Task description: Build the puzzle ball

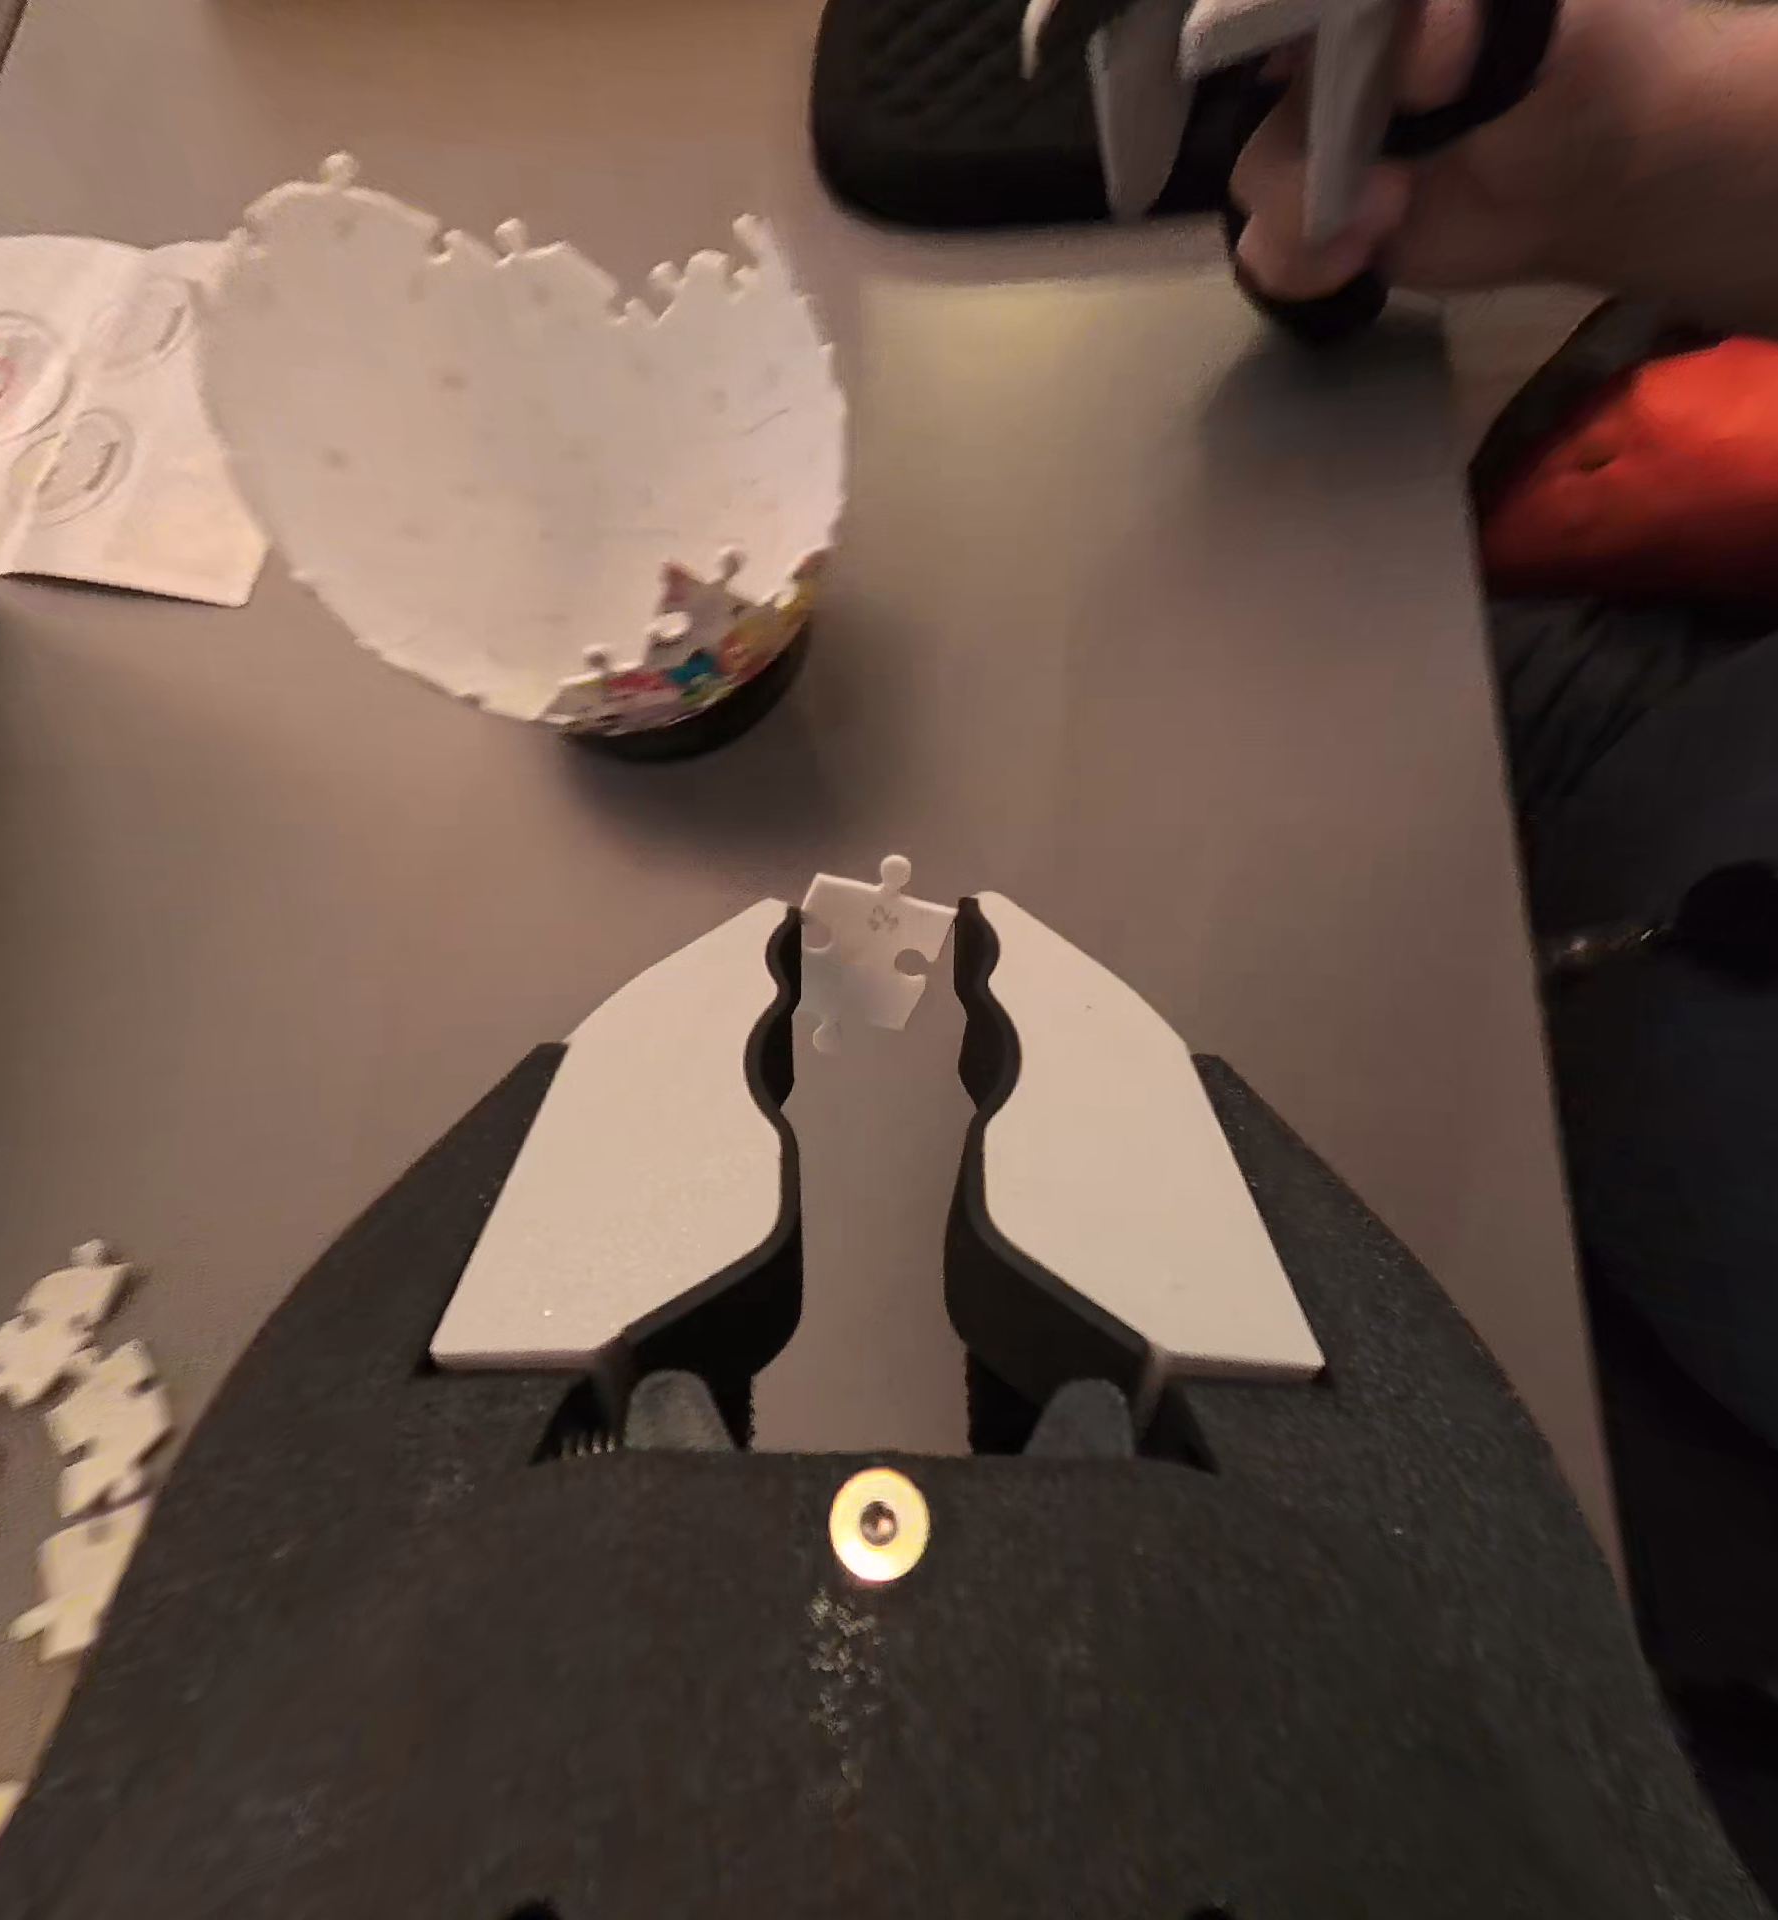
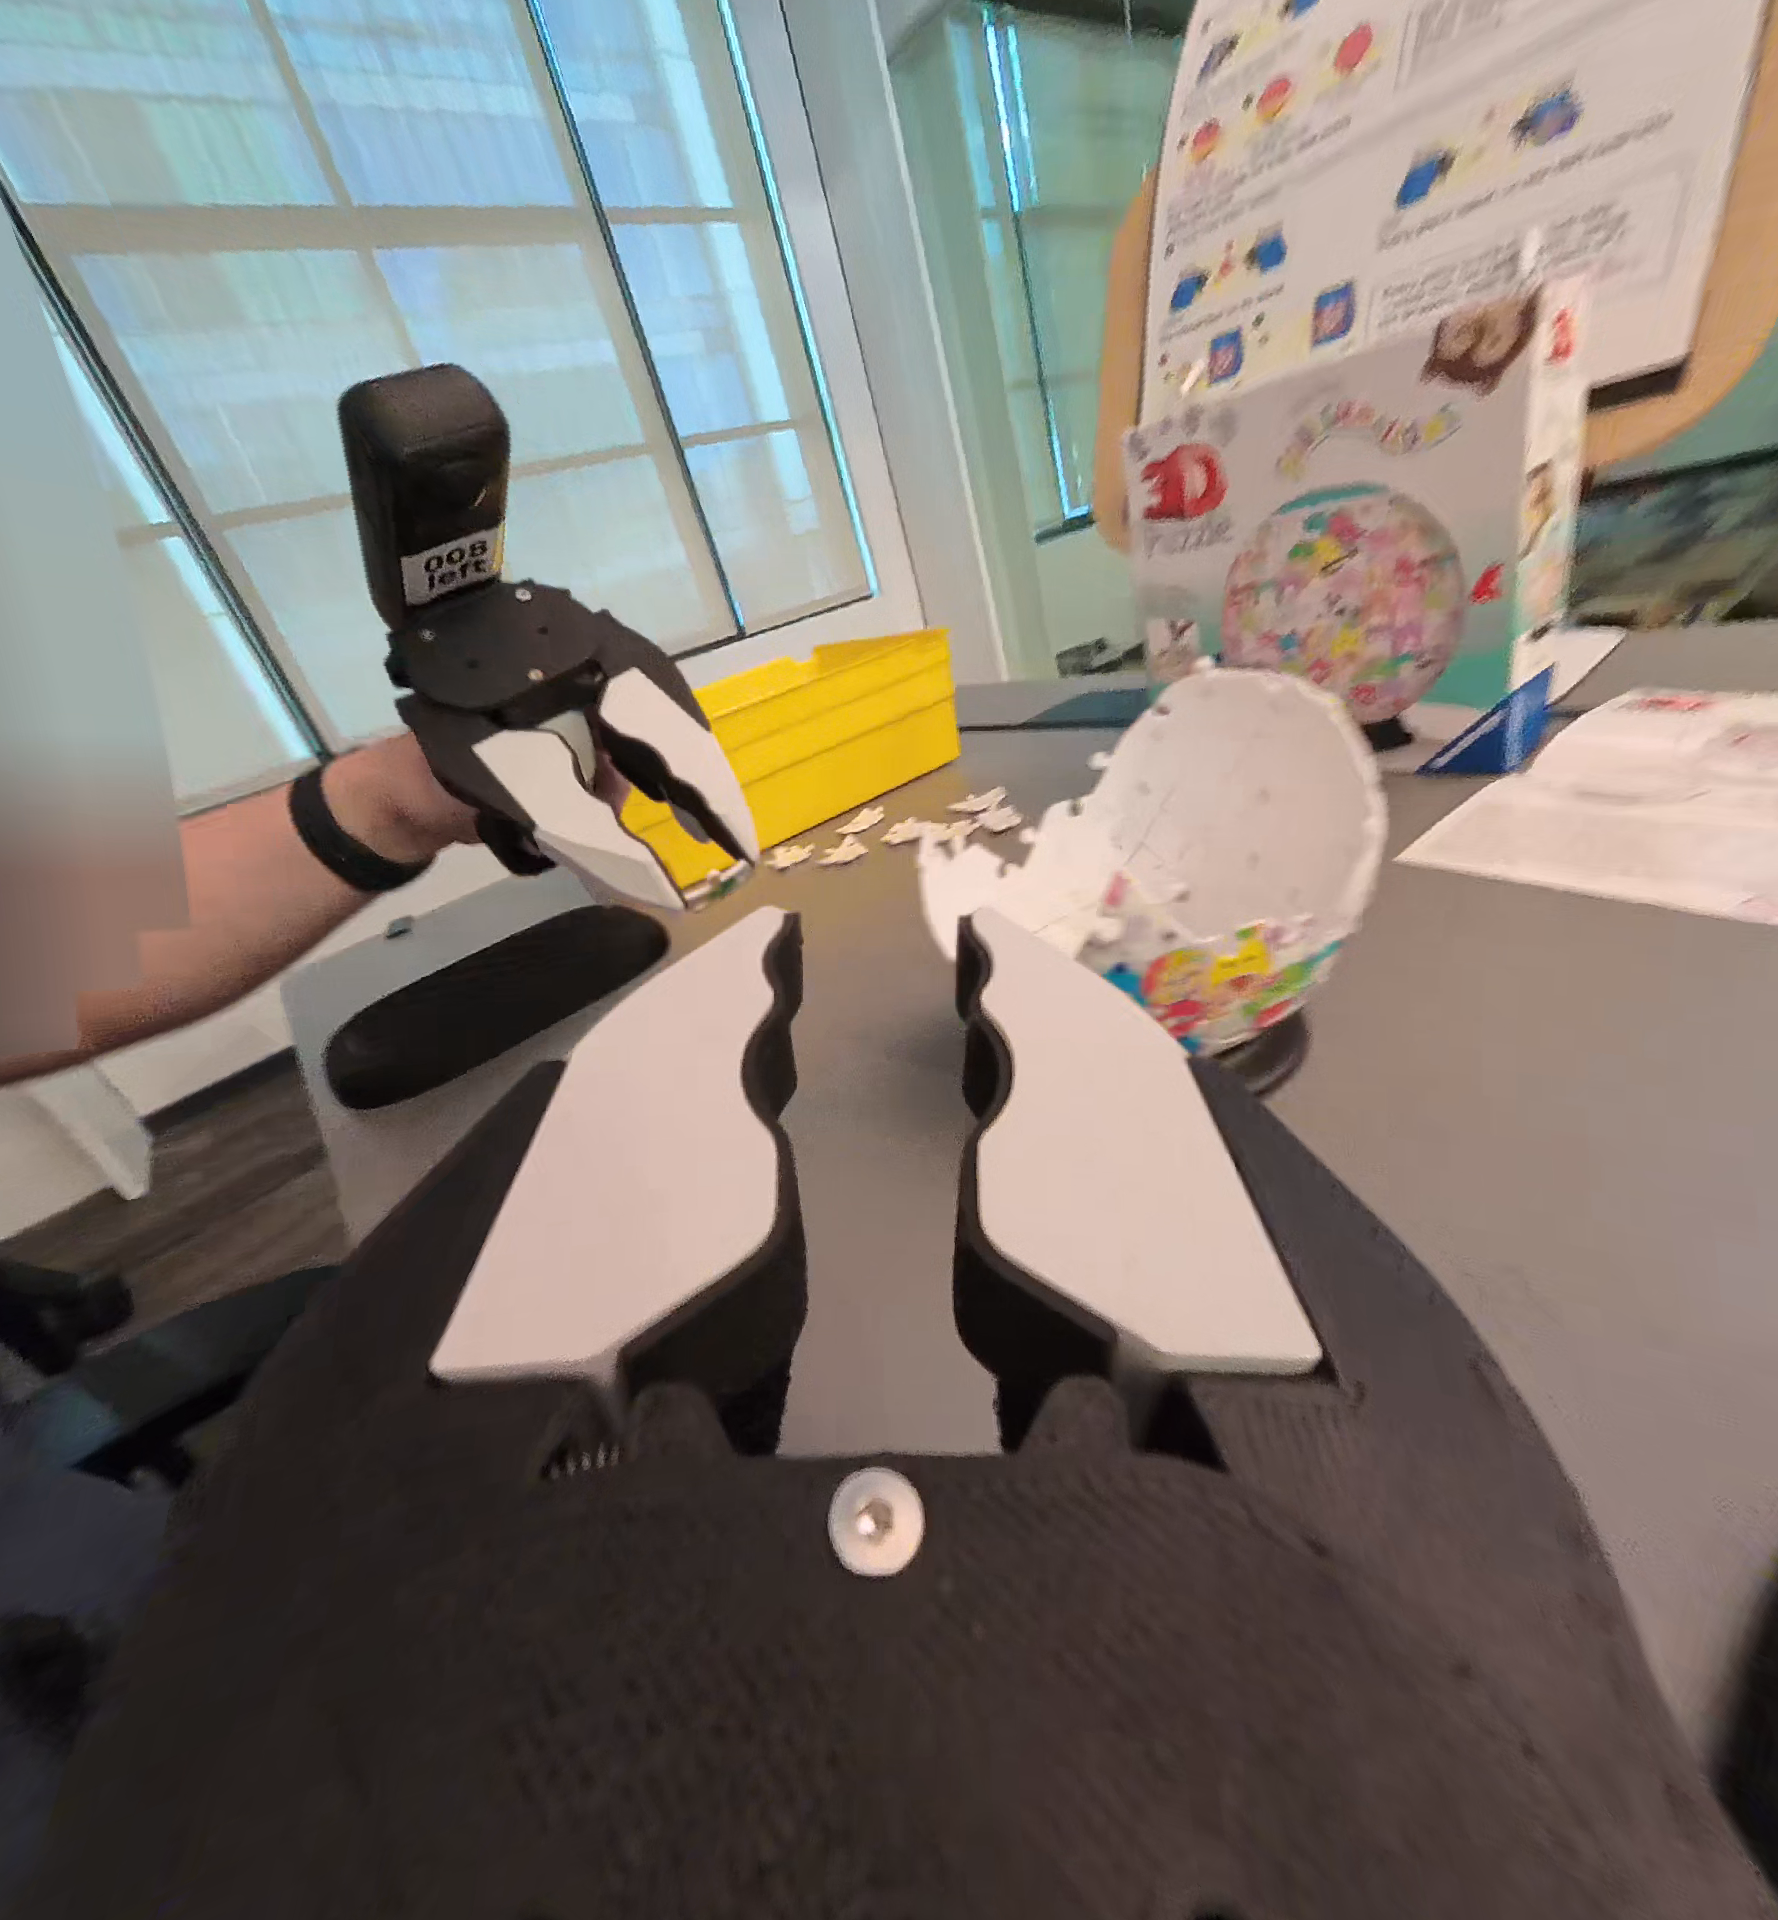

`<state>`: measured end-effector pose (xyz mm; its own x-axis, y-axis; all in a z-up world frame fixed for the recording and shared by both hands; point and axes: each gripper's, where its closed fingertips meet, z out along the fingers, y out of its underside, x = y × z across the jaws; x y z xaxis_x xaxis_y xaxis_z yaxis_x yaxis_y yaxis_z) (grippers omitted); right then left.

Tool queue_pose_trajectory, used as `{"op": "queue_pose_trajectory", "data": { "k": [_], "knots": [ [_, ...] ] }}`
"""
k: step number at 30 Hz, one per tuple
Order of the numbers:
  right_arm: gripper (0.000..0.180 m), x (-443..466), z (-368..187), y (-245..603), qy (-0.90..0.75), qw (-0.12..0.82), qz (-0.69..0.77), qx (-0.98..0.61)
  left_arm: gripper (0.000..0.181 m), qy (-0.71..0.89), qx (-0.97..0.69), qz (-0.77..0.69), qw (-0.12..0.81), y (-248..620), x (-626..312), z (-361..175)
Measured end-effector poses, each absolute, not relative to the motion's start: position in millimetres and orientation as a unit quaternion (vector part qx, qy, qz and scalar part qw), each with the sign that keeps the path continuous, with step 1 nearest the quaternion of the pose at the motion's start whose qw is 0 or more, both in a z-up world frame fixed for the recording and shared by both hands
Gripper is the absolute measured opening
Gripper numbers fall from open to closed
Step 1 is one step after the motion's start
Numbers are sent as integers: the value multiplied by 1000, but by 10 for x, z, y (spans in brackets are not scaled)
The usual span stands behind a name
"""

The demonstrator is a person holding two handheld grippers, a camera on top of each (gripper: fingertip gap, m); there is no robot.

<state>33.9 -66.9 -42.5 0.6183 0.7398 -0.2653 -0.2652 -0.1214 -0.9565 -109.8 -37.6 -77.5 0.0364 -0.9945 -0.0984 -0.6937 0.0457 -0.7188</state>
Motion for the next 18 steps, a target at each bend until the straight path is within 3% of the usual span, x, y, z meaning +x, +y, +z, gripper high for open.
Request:
{"op": "queue_pose_trajectory", "data": {
  "k": [11, 18],
  "knots": [
    [25, -315, -678, -939, -217, 487, 408, -741, 28, 619, -636, -291, 357, -820, -825, -793],
    [22, -408, -705, -942, -221, 440, 417, -764, 28, 627, -625, -205, 418, -778, -836, -786]
  ]
}}
